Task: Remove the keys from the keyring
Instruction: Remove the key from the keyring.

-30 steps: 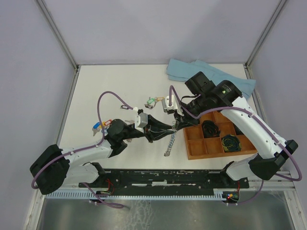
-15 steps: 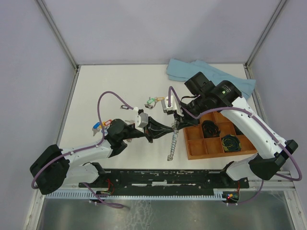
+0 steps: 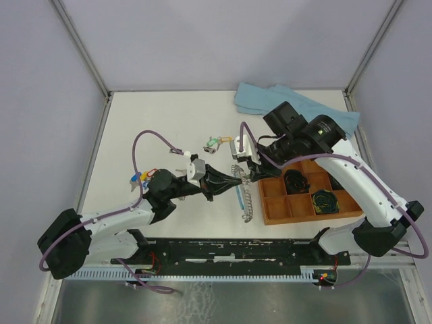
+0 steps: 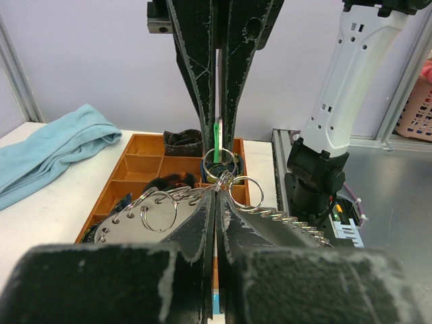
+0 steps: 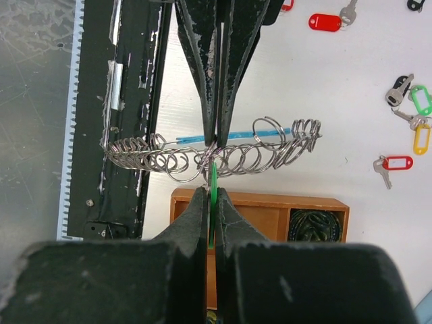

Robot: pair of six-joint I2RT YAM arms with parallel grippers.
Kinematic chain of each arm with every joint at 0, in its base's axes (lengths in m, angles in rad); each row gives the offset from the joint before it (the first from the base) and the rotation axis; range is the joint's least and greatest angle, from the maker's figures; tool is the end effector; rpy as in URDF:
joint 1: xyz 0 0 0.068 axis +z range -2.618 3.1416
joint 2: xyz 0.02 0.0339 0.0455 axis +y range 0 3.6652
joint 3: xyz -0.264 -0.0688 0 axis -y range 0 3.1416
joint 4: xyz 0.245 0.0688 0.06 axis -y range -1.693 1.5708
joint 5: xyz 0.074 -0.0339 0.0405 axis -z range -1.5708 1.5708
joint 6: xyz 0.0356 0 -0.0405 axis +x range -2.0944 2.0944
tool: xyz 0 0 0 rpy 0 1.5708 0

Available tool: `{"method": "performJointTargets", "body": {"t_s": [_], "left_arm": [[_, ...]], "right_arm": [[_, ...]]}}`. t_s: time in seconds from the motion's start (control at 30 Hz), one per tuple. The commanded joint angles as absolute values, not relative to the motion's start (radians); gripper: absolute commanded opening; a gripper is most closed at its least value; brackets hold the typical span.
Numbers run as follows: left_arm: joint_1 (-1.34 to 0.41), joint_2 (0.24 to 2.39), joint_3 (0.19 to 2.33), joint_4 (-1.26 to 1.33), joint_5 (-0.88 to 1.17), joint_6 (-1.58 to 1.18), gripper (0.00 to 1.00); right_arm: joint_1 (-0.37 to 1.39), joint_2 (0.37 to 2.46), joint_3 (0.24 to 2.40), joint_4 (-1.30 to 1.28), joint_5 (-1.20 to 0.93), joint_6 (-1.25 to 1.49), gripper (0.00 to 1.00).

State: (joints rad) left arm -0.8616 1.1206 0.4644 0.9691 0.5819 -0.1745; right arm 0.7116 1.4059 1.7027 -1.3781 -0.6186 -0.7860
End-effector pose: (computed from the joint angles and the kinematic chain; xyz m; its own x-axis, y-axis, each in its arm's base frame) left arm 0.1379 -0.1907 0.2812 0.0282 -0.2556 -0.9664 0.9945 0.1044 0.0014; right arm 0.1697 0.1736 0.4120 0.0502 -0.7179 -0.6944 -0.9948 -0.0976 0.0290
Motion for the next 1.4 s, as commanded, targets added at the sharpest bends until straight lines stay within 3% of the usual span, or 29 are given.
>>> {"method": "performJointTargets", "body": {"t_s": [0.0, 0.57, 1.0, 1.37], "left_arm": [[-0.868, 1.075, 0.456, 0.990, 0.516, -0.137, 0.03], [-0.887, 1.029, 0.373, 1.153, 0.224, -0.353, 0.03], [-1.000, 1.063, 0.327, 1.278, -0.060, -0.416, 0.03], [-1.028, 1.123, 0.298, 1.386, -0.127, -0.457, 0.03]], "right_arm": [[0.713, 1.361, 1.716, -1.365, -0.617, -0.797, 0.01], [0.711, 1.293, 1.559, -1.246, -0.616, -0.772, 0.01], [0.705, 1.305, 1.507, -1.164, -0.600, -0.699, 0.01], [0.701, 1.331, 1.538, -1.166, -0.609, -0.666, 0.01]]}}
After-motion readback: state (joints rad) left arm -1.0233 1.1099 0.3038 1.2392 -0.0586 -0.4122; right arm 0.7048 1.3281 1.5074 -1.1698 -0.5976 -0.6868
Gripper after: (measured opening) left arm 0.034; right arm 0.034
